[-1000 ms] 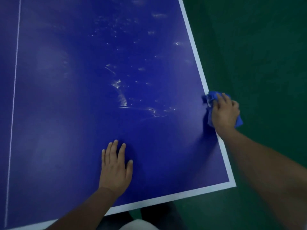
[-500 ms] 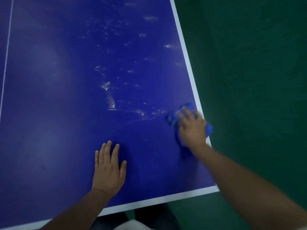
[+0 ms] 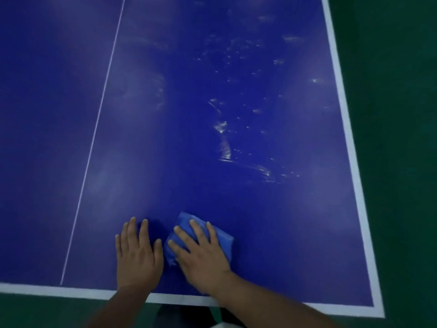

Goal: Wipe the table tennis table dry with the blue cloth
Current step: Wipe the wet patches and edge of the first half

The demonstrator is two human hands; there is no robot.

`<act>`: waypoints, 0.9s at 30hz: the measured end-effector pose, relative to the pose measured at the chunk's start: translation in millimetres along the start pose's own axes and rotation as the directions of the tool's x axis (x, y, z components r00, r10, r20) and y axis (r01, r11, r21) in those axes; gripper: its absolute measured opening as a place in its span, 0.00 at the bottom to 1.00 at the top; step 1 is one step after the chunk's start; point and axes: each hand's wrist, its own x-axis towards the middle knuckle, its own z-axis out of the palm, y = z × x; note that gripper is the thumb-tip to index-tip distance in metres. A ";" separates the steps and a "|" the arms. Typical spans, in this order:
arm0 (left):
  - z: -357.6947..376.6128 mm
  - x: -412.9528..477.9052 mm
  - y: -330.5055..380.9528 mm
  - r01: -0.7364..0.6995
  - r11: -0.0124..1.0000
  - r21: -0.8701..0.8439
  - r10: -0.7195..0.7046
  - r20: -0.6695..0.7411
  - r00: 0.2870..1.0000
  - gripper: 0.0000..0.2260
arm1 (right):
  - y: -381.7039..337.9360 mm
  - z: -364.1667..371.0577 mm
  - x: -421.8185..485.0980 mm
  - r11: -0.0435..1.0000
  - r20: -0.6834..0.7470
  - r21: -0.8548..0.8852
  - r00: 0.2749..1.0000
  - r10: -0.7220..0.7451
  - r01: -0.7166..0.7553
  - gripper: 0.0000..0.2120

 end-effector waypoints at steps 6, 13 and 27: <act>-8.0 27.6 -29.5 -0.057 0.998 -0.026 0.057 0.008 0.998 0.31 | 68.8 -26.6 89.1 0.973 -0.131 -0.013 0.965 0.225 -0.229 0.21; -6.7 77.7 -24.5 -0.322 0.946 -0.046 0.323 0.016 0.946 0.28 | 163.0 -64.1 60.4 0.806 -0.259 0.028 0.774 0.578 -0.592 0.21; -31.3 225.3 -87.9 -0.485 0.875 0.018 0.485 -0.007 0.875 0.29 | 167.6 -68.0 202.3 0.736 -0.299 0.037 0.695 0.654 -0.676 0.20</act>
